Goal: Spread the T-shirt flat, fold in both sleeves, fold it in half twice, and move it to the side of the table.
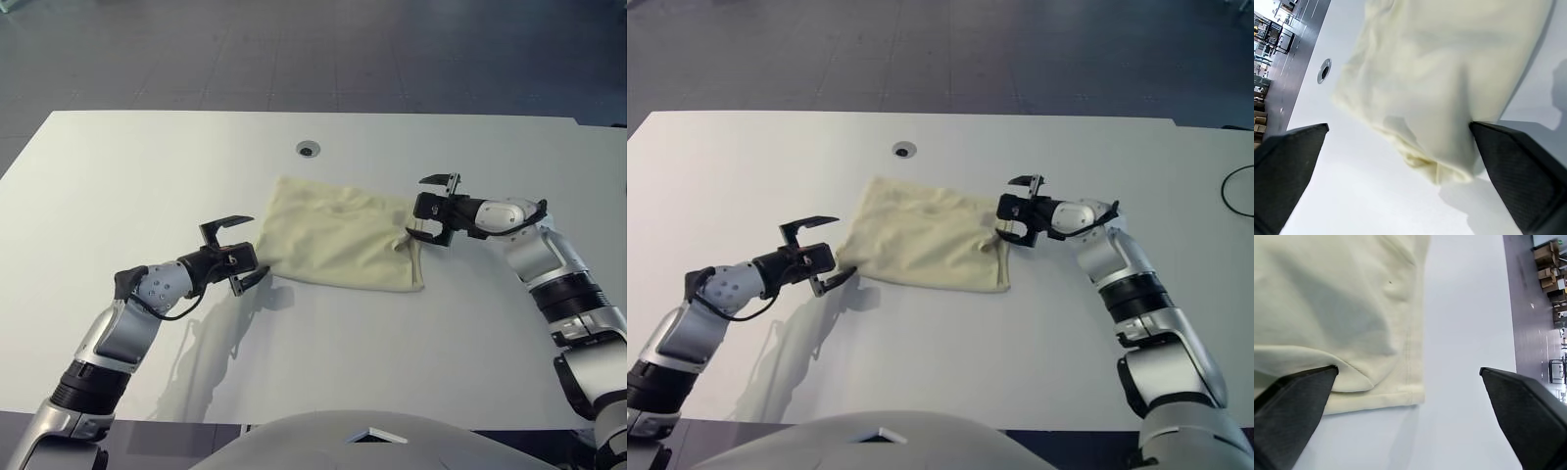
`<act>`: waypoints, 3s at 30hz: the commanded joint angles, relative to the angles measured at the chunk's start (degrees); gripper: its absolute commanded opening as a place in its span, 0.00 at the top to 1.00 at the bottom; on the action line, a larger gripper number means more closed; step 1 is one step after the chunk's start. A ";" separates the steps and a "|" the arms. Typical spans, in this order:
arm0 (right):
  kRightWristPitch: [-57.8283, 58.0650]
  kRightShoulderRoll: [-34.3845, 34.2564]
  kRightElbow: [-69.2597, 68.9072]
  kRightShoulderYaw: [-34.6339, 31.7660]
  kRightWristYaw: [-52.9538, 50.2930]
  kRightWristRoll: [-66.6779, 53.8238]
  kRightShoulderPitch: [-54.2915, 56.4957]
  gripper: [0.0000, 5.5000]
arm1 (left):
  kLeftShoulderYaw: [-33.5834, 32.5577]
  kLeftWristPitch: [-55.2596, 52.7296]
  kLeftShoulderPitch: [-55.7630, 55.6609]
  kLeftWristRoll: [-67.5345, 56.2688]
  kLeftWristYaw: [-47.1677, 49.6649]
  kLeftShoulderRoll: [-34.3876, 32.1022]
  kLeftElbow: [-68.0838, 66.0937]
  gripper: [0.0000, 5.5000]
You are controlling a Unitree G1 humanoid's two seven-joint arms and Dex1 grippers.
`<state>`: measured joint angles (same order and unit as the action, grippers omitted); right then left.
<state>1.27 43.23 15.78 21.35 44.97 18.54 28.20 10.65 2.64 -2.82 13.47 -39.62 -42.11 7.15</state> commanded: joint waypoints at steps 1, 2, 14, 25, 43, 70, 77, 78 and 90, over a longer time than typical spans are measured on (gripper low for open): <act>0.39 4.45 -9.31 0.42 7.01 -0.44 -5.36 0.02 | 0.86 4.17 -4.51 1.32 -1.73 -1.99 -9.10 0.02; 1.04 5.27 -12.25 0.16 8.74 -1.23 -6.59 0.02 | 1.40 5.70 -6.22 1.85 -1.74 -1.96 -12.42 0.02; 18.70 2.63 -39.27 0.13 17.00 -9.40 -15.52 0.02 | 9.95 21.45 -34.19 9.49 6.17 11.51 -52.15 0.02; 28.53 -3.58 -41.44 0.90 15.15 -12.94 -10.89 0.02 | 13.75 26.10 -48.49 16.26 25.51 20.61 -76.15 0.02; 16.01 1.15 -40.94 -6.06 11.24 -13.49 -13.99 0.02 | 7.06 14.39 -25.20 -4.98 6.72 15.84 -29.73 0.02; 4.31 -0.87 -25.61 -2.53 4.33 -3.70 -18.67 0.02 | 11.33 27.14 -37.48 8.75 12.26 12.49 -53.02 0.02; 13.28 3.42 -38.37 -9.60 8.64 -9.64 -22.39 0.02 | 3.82 16.87 -24.37 -1.24 6.00 8.68 -23.52 0.02; 14.95 3.30 -39.82 -10.24 8.90 -10.59 -22.55 0.02 | 3.59 14.81 -22.64 -1.56 5.40 8.51 -20.36 0.02; 22.01 -3.47 -40.57 -2.87 6.71 -12.34 -22.94 0.22 | 7.54 5.76 -15.44 3.49 5.59 11.25 -15.54 0.02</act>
<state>22.22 40.85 -25.92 17.46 51.94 6.66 5.02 17.55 8.29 -17.94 16.03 -34.44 -31.35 -7.11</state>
